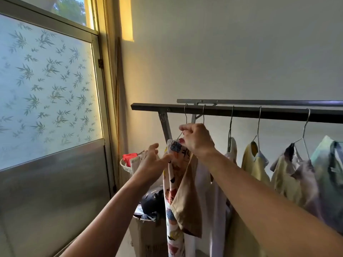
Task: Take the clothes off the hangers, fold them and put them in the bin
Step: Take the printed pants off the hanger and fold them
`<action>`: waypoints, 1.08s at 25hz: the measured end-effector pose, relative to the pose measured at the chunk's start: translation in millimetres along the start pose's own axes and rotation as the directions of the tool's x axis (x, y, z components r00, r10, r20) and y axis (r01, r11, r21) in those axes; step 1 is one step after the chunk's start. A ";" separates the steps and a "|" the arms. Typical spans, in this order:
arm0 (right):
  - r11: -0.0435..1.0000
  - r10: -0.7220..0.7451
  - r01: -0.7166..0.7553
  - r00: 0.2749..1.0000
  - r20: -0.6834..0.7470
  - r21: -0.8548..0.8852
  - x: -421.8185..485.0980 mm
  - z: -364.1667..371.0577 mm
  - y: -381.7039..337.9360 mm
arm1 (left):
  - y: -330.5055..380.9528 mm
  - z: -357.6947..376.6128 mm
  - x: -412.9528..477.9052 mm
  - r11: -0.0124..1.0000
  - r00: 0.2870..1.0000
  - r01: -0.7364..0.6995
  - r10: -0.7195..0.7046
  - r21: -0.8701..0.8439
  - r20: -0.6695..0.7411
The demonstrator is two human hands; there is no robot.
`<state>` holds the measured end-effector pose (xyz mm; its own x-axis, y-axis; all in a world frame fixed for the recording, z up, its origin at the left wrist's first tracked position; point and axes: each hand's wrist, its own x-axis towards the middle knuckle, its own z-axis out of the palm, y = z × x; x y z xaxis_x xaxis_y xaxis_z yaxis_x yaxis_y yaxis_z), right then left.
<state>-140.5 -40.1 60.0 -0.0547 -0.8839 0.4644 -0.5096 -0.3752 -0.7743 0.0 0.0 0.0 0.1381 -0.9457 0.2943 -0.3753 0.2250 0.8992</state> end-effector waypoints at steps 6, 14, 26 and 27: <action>0.936 0.339 -0.328 0.938 0.072 -0.129 29.7 38.9 -2.5 | -6.8 -5.6 6.0 0.992 0.980 0.034 -0.008 -0.125 0.199; 0.890 0.387 -0.397 0.918 0.090 0.223 38.5 46.3 2.2 | -9.9 -24.7 -2.5 0.987 0.982 -0.107 0.123 -0.118 0.145; 0.923 0.071 -0.232 0.887 0.457 0.307 -19.3 24.1 -20.7 | 30.3 -72.4 3.0 0.797 0.899 -0.415 0.284 0.439 0.334; 0.933 0.071 -0.224 0.882 0.466 0.281 -23.4 26.1 -20.1 | 33.9 -75.6 -0.1 0.791 0.888 -0.413 0.241 0.451 0.391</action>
<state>-106.5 -19.1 53.5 0.3161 -0.9361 0.1541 -0.2218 -0.2309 -0.9474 56.5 25.5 55.0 -0.3261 -0.8776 0.3515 -0.7671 0.4629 0.4441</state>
